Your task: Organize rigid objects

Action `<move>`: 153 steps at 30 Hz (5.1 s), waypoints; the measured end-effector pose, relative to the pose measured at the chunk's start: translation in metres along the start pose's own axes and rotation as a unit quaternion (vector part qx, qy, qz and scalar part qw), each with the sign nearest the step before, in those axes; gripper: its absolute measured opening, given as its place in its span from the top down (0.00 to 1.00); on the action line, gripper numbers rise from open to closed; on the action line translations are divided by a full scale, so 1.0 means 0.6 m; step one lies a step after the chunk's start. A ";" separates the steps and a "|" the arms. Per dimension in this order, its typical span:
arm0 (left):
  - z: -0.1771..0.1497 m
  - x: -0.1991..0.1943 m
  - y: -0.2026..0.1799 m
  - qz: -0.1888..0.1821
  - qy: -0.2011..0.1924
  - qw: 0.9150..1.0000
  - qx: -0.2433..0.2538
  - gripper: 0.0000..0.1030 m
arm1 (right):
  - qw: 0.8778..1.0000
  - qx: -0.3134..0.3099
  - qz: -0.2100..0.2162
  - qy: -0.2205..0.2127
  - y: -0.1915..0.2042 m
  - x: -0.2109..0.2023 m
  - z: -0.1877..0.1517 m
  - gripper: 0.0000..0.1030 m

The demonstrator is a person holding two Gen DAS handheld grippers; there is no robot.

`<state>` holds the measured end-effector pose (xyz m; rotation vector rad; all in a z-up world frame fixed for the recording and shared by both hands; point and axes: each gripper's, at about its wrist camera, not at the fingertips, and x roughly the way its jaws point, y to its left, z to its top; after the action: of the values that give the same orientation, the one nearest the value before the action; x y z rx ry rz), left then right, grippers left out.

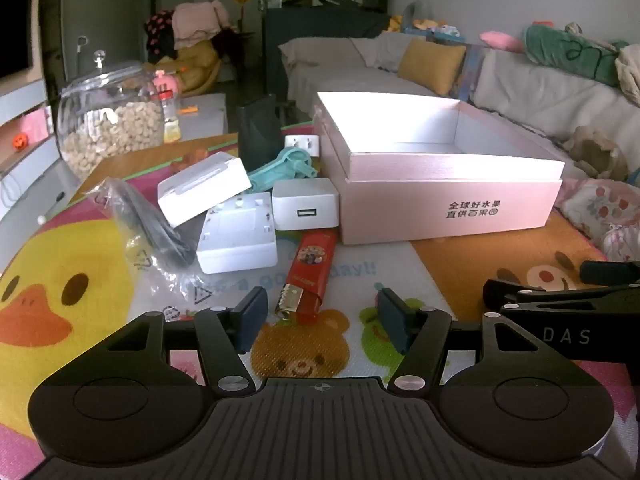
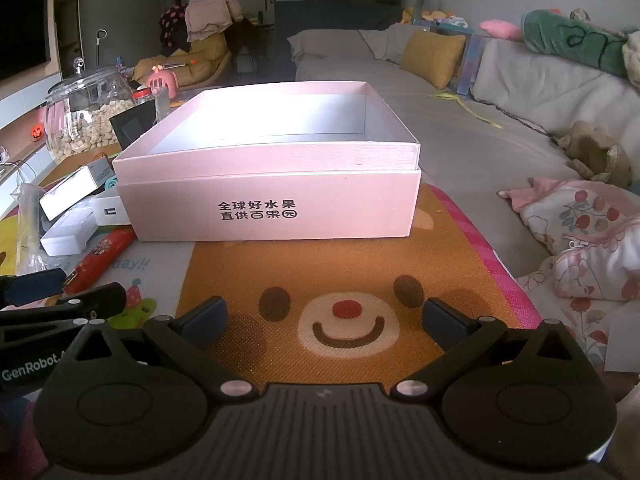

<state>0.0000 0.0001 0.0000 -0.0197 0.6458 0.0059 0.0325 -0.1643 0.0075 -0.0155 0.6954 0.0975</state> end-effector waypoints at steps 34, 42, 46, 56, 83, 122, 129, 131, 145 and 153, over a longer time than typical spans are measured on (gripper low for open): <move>0.000 0.000 -0.001 0.002 0.000 1.000 0.003 0.35 | 1.000 0.000 0.000 0.000 0.000 0.000 0.000 0.00; 0.000 0.000 0.000 0.002 0.000 1.000 0.003 0.35 | 1.000 0.000 0.000 0.000 0.001 0.000 0.000 0.00; 0.000 0.000 0.000 0.002 0.000 1.000 0.003 0.35 | 1.000 0.000 0.000 0.000 0.000 0.000 0.000 0.00; 0.000 0.000 -0.001 0.002 0.000 1.000 0.003 0.35 | 1.000 0.000 0.000 0.000 0.000 0.000 0.000 0.00; 0.000 0.002 -0.003 0.005 -0.001 1.000 0.006 0.35 | 1.000 -0.001 0.000 0.001 0.001 0.000 0.000 0.00; 0.021 -0.013 0.225 0.018 0.000 0.998 -0.064 0.71 | 0.997 -0.042 0.057 0.036 -0.015 -0.008 0.008 0.02; -0.012 -0.036 0.252 -0.039 0.001 0.994 -0.103 0.68 | 0.981 -0.143 0.124 -0.040 0.072 -0.060 0.048 0.15; -0.009 -0.032 0.249 -0.042 0.000 0.994 -0.099 0.67 | 0.972 -0.161 0.160 -0.050 0.114 -0.068 0.092 0.15; -0.020 -0.035 0.253 -0.057 -0.002 0.993 -0.106 0.65 | 0.951 -0.244 0.173 0.076 0.367 0.138 0.198 0.20; -0.022 -0.046 0.254 -0.042 -0.015 0.992 -0.116 0.75 | 0.945 -0.223 0.239 0.029 0.289 -0.008 0.177 0.34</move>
<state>-0.0319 0.1523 0.0034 -0.2713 0.6111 0.0009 0.0801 0.0130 0.0950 -0.2856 0.7120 0.7238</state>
